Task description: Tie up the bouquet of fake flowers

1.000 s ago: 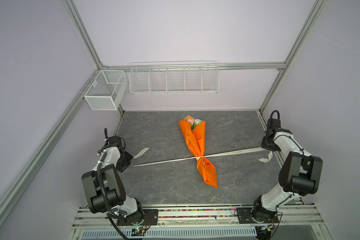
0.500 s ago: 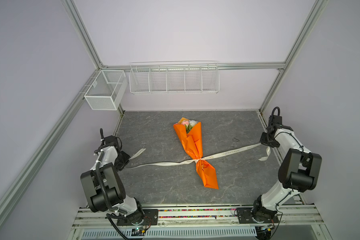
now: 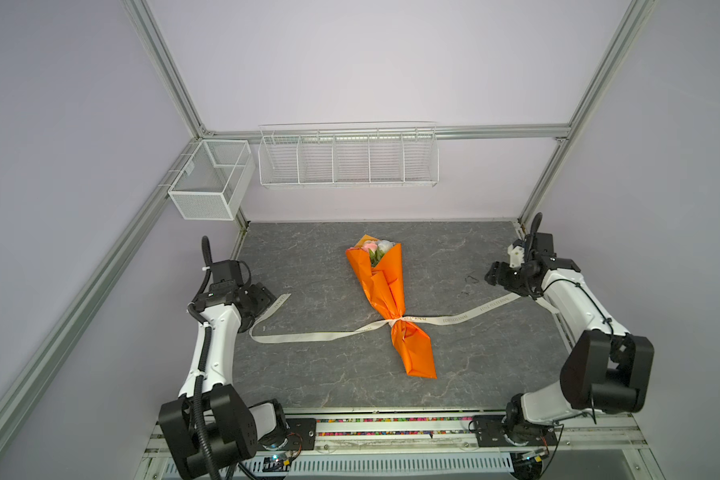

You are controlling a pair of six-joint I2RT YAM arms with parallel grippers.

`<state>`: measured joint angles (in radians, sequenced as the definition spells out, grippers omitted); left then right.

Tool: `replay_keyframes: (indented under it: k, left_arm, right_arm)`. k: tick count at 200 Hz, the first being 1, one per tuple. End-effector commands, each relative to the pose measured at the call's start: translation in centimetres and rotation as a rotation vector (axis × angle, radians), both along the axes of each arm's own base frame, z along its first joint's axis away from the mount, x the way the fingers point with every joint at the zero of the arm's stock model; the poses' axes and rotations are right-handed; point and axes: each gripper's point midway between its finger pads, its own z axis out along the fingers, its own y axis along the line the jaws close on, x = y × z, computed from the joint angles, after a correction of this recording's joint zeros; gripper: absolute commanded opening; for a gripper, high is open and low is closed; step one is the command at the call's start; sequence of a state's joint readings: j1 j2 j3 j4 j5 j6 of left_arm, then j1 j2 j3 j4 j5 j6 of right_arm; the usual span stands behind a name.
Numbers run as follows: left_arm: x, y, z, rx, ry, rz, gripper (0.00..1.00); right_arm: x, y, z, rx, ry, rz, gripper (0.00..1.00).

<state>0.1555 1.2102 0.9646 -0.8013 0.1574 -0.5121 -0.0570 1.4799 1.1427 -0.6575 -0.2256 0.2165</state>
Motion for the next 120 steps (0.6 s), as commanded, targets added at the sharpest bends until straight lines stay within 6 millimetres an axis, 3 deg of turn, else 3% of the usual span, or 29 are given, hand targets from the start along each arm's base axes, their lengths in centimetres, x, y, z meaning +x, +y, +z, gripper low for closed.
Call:
replay_keyframes:
  k: [1,28,55,87,120]
  left_arm:
    - [-0.2,-7.7,0.5,-0.139,-0.059,-0.257,0.78]
    - [-0.3,-15.9,-0.1,-0.272,-0.086,-0.423,0.78]
    - [0.5,-22.8,-0.6,-0.373,-0.093,-0.537,0.8]
    - [1.5,-27.0,-1.9,-0.468,-0.094,-0.563,0.81]
    - [2.5,-29.5,-3.5,-0.518,-0.078,-0.595,0.81]
  right_arm:
    - [-3.6,8.5,0.1,0.234,0.035,0.239,0.72]
    - [-7.5,14.4,-0.6,0.3,0.067,0.388,0.68]
    - [-10.2,18.2,-0.9,0.357,0.08,0.485,0.64]
    - [-13.3,21.0,-2.4,0.36,0.159,0.608,0.64]
    - [-14.1,22.6,-4.0,0.36,0.207,0.643,0.61]
